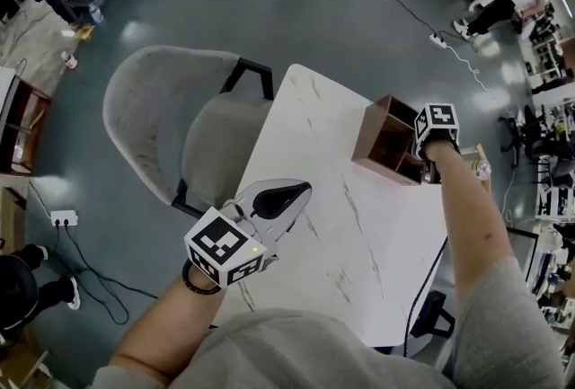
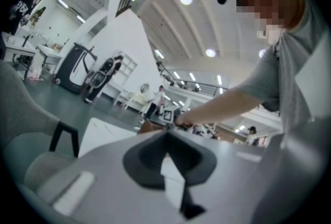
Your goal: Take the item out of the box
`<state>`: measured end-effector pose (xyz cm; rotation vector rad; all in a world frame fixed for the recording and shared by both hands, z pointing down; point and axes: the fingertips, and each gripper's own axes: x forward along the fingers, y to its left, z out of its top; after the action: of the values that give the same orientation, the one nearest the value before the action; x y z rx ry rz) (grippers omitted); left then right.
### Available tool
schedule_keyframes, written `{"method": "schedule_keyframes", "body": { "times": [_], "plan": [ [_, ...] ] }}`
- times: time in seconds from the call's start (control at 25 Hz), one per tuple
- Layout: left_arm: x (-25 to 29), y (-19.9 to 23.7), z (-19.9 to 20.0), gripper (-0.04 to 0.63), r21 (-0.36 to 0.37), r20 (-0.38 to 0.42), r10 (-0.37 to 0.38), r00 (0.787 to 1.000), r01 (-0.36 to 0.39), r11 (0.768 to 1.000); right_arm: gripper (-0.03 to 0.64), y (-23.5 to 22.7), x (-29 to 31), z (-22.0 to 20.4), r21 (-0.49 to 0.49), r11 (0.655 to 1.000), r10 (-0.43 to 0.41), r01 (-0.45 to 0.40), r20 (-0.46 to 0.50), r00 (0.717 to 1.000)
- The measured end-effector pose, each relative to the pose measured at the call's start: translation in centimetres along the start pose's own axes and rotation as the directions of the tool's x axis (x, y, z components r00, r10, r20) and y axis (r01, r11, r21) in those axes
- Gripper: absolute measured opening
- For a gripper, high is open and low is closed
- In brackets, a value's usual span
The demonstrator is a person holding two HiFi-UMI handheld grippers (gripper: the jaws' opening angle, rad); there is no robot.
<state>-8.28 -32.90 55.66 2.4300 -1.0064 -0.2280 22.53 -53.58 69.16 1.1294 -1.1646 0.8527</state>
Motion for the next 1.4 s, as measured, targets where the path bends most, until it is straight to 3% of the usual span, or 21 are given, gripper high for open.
{"method": "schedule_keyframes", "body": {
  "times": [0.64, 1.4],
  "plan": [
    [-1.0, 0.5, -0.2, 0.002, -0.003, -0.017, 0.003, 1.0, -0.003, 1.0, 0.072, -0.1, -0.3, 0.0, -0.025, 0.999, 0.023, -0.022, 0.056, 0.998],
    [-4.4, 0.5, 1.0, 0.002, 0.013, -0.022, -0.009, 1.0, 0.009, 1.0, 0.026, -0.9, -4.1, -0.1, -0.073, 0.997, -0.022, 0.033, 0.147, 0.989]
  ]
}}
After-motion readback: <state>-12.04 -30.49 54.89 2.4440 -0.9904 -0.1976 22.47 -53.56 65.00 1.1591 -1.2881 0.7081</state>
